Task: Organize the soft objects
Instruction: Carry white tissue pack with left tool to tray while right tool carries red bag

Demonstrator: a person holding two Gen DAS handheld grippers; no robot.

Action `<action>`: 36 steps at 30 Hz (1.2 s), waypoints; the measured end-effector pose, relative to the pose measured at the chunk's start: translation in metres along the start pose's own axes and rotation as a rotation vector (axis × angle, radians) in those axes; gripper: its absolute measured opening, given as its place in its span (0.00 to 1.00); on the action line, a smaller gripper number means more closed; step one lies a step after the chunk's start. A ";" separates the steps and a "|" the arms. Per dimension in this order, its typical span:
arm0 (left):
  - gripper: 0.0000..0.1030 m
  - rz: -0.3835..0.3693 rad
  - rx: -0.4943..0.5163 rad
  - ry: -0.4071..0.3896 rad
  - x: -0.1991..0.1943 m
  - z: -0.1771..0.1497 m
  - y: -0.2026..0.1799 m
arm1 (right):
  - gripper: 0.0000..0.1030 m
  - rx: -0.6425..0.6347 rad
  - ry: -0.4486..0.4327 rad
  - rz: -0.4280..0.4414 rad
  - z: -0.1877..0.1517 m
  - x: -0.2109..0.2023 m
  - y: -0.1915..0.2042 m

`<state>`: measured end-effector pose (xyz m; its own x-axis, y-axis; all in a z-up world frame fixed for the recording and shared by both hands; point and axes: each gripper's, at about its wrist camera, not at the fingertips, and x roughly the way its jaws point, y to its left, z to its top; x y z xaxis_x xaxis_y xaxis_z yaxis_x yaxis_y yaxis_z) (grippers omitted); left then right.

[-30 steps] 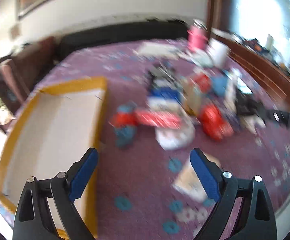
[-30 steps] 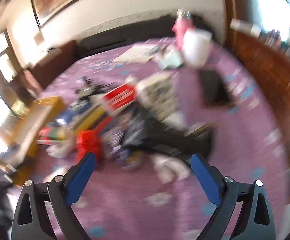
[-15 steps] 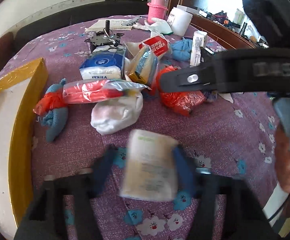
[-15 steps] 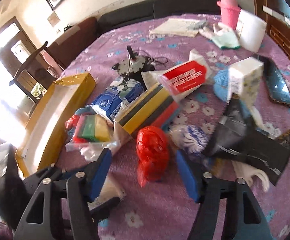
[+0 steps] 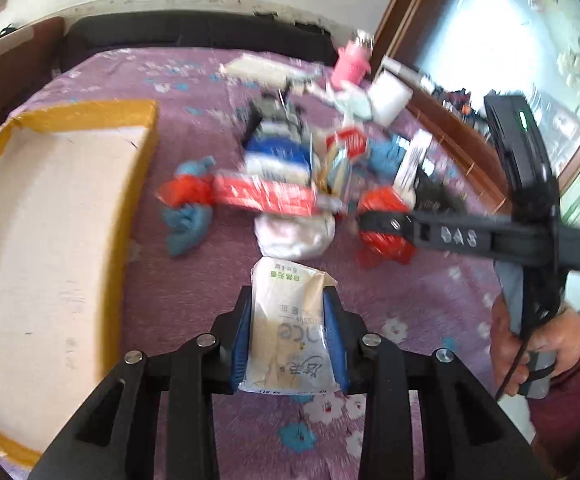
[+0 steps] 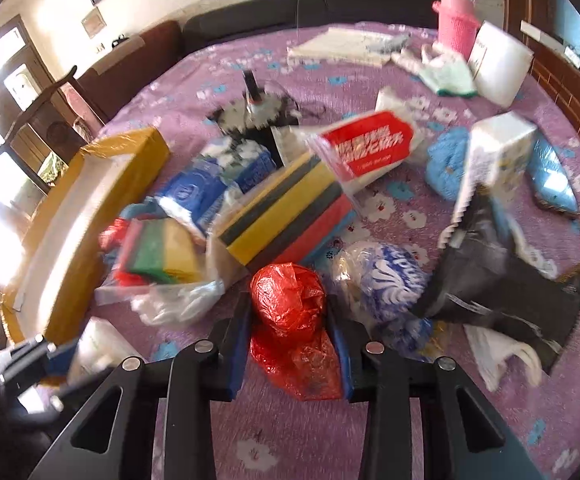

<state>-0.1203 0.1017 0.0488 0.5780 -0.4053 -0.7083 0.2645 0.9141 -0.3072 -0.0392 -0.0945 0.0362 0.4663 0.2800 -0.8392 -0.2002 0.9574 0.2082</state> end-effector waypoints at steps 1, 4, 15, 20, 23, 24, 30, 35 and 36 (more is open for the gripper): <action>0.31 0.000 -0.001 -0.020 -0.008 0.004 0.003 | 0.37 0.001 -0.021 0.004 -0.001 -0.012 0.001; 0.31 -0.004 -0.019 -0.079 -0.041 0.019 0.018 | 0.37 0.008 -0.072 0.047 0.003 -0.041 0.003; 0.31 0.105 -0.158 -0.094 -0.033 0.110 0.127 | 0.38 0.051 -0.077 0.384 0.087 -0.021 0.085; 0.31 0.135 -0.276 -0.061 0.011 0.127 0.183 | 0.38 0.051 -0.023 0.407 0.121 0.032 0.133; 0.33 0.105 -0.369 -0.029 0.032 0.124 0.213 | 0.38 0.038 0.007 0.374 0.129 0.060 0.153; 0.33 0.104 -0.393 -0.024 0.036 0.123 0.219 | 0.38 0.037 0.014 0.359 0.131 0.067 0.156; 0.65 0.086 -0.453 -0.077 0.027 0.121 0.234 | 0.55 0.033 0.050 0.309 0.142 0.100 0.156; 0.71 0.102 -0.418 -0.151 -0.002 0.128 0.223 | 0.71 0.063 0.032 0.310 0.146 0.096 0.136; 0.71 0.104 -0.413 -0.163 -0.010 0.128 0.221 | 0.71 0.065 0.020 0.314 0.146 0.087 0.129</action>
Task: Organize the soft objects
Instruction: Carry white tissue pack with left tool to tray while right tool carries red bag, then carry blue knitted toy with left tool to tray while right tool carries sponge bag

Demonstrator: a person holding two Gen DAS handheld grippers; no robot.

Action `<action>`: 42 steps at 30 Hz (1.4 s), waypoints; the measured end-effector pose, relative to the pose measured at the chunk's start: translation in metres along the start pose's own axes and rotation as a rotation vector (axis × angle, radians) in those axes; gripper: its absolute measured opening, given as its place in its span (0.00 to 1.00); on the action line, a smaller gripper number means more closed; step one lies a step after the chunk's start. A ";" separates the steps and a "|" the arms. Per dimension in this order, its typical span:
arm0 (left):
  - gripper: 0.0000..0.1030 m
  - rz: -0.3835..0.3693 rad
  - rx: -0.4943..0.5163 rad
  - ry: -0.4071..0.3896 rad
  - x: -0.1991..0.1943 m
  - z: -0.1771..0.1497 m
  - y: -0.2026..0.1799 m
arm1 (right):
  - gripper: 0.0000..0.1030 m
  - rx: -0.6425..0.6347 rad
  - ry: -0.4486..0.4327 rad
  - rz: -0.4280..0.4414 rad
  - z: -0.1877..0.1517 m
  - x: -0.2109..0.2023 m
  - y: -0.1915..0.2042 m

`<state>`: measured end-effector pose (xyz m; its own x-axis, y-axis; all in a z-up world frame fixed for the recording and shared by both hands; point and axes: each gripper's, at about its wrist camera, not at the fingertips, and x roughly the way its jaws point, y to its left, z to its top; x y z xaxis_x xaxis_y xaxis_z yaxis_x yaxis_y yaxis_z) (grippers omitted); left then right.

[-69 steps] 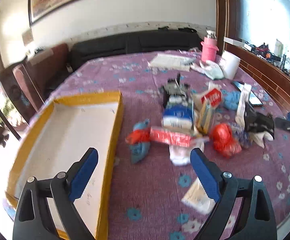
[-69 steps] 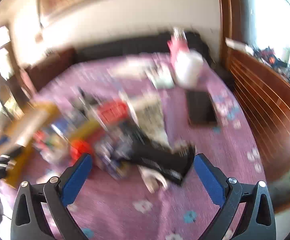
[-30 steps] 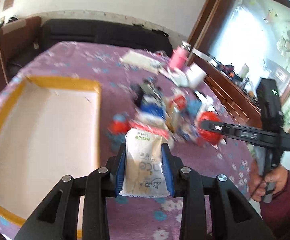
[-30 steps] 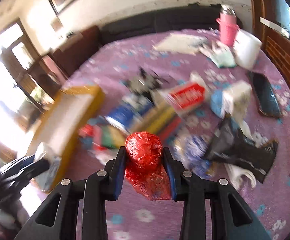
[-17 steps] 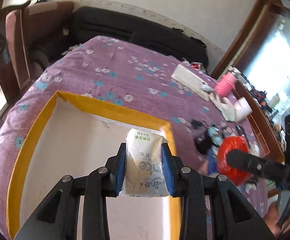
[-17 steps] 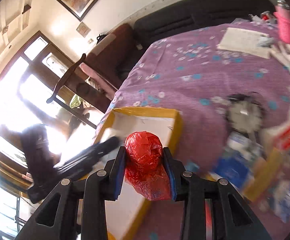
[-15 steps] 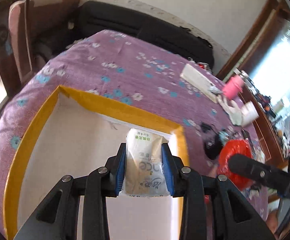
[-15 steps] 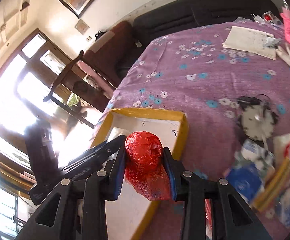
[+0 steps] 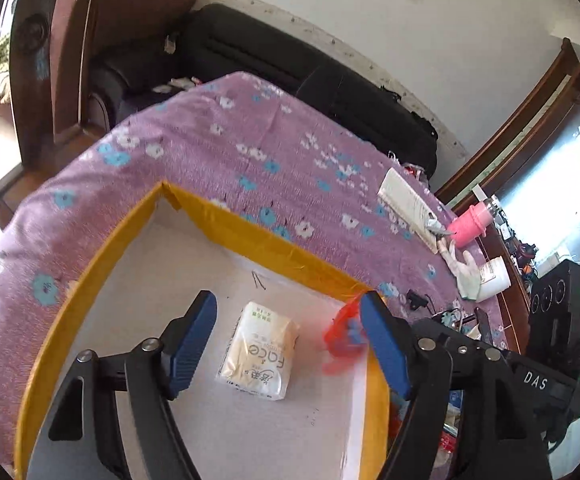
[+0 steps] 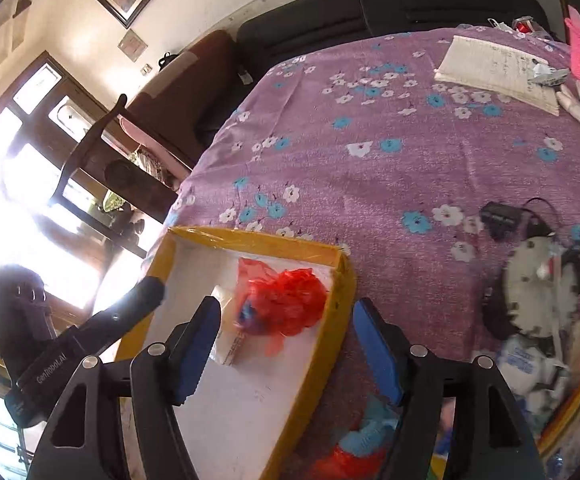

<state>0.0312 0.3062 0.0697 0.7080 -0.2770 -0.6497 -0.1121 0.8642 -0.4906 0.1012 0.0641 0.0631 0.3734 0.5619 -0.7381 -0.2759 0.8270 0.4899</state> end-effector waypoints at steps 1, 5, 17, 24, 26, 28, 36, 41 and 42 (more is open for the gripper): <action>0.71 -0.007 0.011 -0.017 -0.011 -0.001 -0.004 | 0.71 -0.005 -0.016 0.001 -0.001 -0.012 -0.004; 0.80 -0.022 0.076 -0.085 -0.048 -0.011 -0.025 | 0.73 -0.031 -0.085 -0.063 -0.014 -0.063 -0.027; 0.82 -0.082 0.428 0.124 0.007 -0.113 -0.148 | 0.76 0.114 -0.159 -0.121 -0.089 -0.142 -0.121; 0.81 0.044 0.448 0.226 0.060 -0.128 -0.163 | 0.76 0.089 -0.172 -0.097 -0.112 -0.154 -0.124; 0.81 0.000 0.405 0.314 0.070 -0.134 -0.159 | 0.76 0.082 -0.177 -0.088 -0.115 -0.157 -0.123; 0.81 -0.069 0.439 0.346 0.066 -0.139 -0.167 | 0.76 0.082 -0.185 -0.080 -0.117 -0.159 -0.123; 0.80 -0.207 0.465 0.322 0.024 -0.147 -0.170 | 0.76 0.080 -0.149 -0.081 -0.130 -0.155 -0.130; 0.80 -0.156 0.436 0.300 0.018 -0.146 -0.152 | 0.76 -0.051 -0.031 -0.070 -0.147 -0.132 -0.117; 0.80 -0.142 0.434 0.298 0.019 -0.145 -0.150 | 0.76 -0.094 -0.002 -0.074 -0.151 -0.125 -0.111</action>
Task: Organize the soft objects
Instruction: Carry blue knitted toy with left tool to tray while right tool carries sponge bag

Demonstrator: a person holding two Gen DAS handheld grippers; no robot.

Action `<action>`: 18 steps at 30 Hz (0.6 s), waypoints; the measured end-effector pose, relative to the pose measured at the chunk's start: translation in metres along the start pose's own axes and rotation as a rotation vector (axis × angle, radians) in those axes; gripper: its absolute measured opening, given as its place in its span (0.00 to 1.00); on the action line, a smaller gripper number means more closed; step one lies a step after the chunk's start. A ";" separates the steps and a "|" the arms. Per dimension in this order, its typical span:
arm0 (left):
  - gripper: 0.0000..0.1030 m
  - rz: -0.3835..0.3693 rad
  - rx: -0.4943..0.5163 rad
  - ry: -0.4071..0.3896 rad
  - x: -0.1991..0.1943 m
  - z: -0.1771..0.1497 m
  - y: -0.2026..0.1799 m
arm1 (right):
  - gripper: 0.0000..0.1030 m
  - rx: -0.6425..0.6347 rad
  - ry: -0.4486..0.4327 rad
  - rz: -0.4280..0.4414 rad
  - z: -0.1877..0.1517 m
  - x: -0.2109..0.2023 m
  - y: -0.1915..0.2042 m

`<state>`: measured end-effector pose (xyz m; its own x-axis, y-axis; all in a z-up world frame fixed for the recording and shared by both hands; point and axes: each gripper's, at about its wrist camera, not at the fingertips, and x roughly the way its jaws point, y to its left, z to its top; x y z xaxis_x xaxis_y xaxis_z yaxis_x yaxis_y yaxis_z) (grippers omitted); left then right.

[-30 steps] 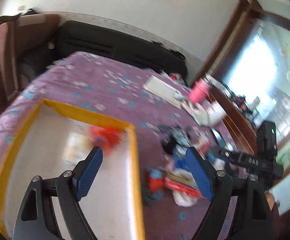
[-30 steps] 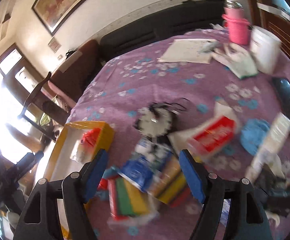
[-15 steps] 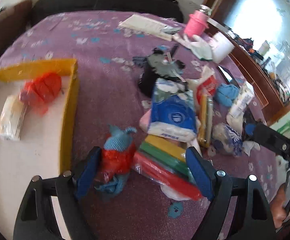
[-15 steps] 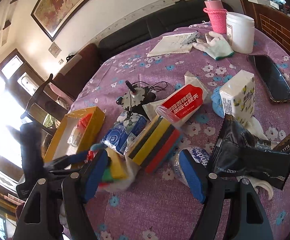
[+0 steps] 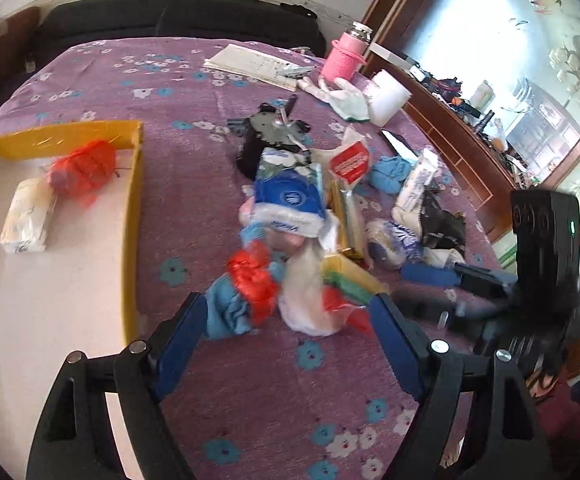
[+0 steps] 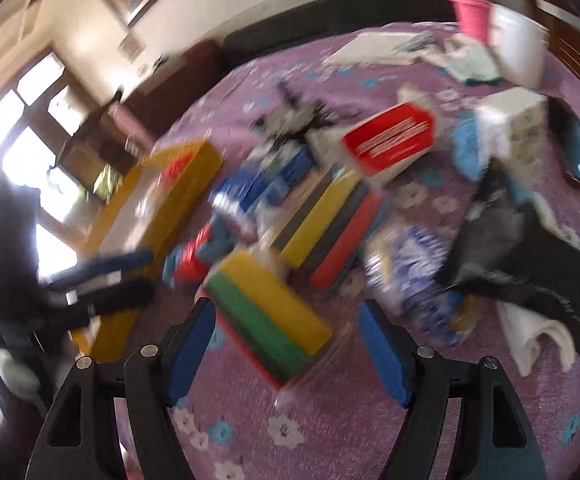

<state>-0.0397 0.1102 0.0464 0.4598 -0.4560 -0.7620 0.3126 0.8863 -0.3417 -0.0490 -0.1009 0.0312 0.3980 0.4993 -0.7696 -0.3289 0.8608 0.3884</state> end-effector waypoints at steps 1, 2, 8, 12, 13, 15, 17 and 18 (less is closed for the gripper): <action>0.80 0.014 -0.006 0.005 0.001 0.000 0.003 | 0.76 -0.054 0.023 -0.013 -0.003 0.007 0.009; 0.79 0.022 -0.012 0.009 0.002 0.000 0.004 | 0.76 -0.108 0.038 -0.039 -0.005 0.014 0.018; 0.63 0.065 0.029 0.053 0.017 0.004 -0.002 | 0.64 -0.252 0.051 -0.145 -0.005 0.037 0.046; 0.60 0.077 0.030 0.064 0.021 0.007 -0.002 | 0.53 -0.216 0.065 -0.159 -0.007 0.028 0.039; 0.60 0.084 0.028 0.065 0.023 0.009 -0.003 | 0.52 -0.198 0.067 -0.159 -0.010 0.023 0.034; 0.60 0.096 0.022 0.064 0.027 0.013 -0.002 | 0.52 -0.168 0.070 -0.159 -0.012 0.016 0.025; 0.60 0.112 0.015 0.064 0.034 0.017 0.000 | 0.52 -0.139 0.070 -0.164 -0.016 0.007 0.014; 0.60 0.119 0.003 0.069 0.038 0.019 0.002 | 0.52 -0.129 0.069 -0.165 -0.017 0.004 0.010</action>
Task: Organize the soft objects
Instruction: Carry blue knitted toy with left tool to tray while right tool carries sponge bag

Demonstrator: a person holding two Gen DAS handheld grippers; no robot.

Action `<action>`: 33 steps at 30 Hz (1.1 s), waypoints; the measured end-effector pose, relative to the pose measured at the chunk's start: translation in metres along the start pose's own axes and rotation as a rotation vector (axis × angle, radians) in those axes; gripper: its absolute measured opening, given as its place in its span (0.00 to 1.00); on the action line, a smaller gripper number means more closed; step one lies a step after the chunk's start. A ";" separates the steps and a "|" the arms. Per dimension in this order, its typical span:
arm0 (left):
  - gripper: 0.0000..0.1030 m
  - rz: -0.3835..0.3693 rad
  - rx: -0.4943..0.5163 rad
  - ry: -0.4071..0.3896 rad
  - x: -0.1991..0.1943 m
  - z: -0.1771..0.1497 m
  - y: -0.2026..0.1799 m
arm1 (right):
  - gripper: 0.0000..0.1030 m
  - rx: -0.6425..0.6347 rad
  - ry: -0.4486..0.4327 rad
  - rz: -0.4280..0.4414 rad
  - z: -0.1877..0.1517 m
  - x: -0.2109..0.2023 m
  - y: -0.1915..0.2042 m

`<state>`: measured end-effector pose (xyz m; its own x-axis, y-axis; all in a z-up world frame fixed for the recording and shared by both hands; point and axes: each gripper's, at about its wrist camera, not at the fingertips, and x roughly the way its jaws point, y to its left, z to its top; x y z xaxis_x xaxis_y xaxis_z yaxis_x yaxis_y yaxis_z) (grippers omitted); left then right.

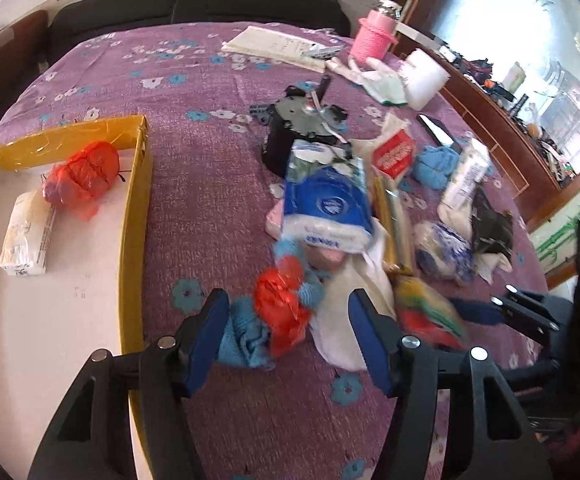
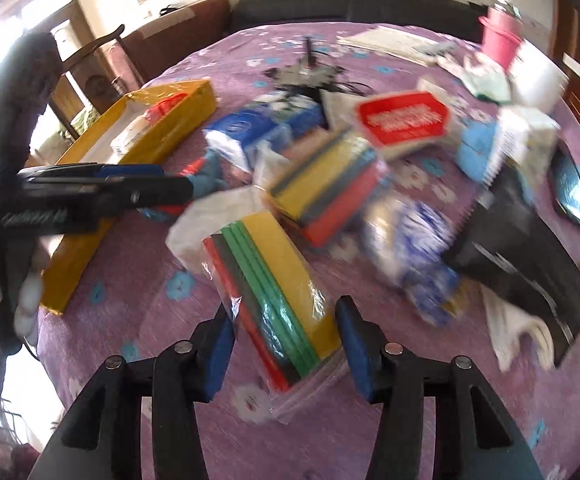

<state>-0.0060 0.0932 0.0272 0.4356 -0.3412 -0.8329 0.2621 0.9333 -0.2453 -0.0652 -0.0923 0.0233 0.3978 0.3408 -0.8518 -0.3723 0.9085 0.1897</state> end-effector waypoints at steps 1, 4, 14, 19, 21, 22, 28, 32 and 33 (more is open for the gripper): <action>0.60 0.011 -0.001 -0.003 0.002 0.001 0.000 | 0.52 0.012 -0.002 0.000 -0.003 -0.003 -0.004; 0.61 0.075 0.024 -0.004 0.009 0.001 -0.003 | 0.53 0.025 -0.003 -0.001 -0.009 -0.007 -0.009; 0.31 0.136 0.162 0.033 0.013 -0.014 -0.032 | 0.63 -0.022 0.001 -0.009 -0.005 0.000 0.005; 0.31 0.075 0.140 -0.010 -0.011 -0.023 -0.035 | 0.65 -0.056 0.017 -0.036 -0.004 0.008 0.011; 0.31 0.046 0.121 -0.034 -0.024 -0.026 -0.034 | 0.66 -0.061 0.020 -0.042 -0.004 0.011 0.011; 0.31 0.036 0.113 -0.050 -0.032 -0.027 -0.032 | 0.66 -0.064 0.019 -0.047 -0.004 0.012 0.011; 0.31 0.000 0.015 -0.120 -0.080 -0.031 0.005 | 0.46 -0.042 0.035 -0.005 -0.007 0.002 0.010; 0.31 0.022 -0.073 -0.157 -0.108 -0.032 0.052 | 0.45 -0.014 0.019 0.029 -0.007 -0.017 0.011; 0.31 0.043 -0.101 -0.163 -0.113 -0.032 0.066 | 0.45 -0.009 0.010 0.039 -0.005 -0.021 0.013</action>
<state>-0.0653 0.1972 0.0895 0.5805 -0.3062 -0.7545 0.1555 0.9512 -0.2665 -0.0826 -0.0890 0.0415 0.3743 0.3729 -0.8490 -0.3947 0.8926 0.2180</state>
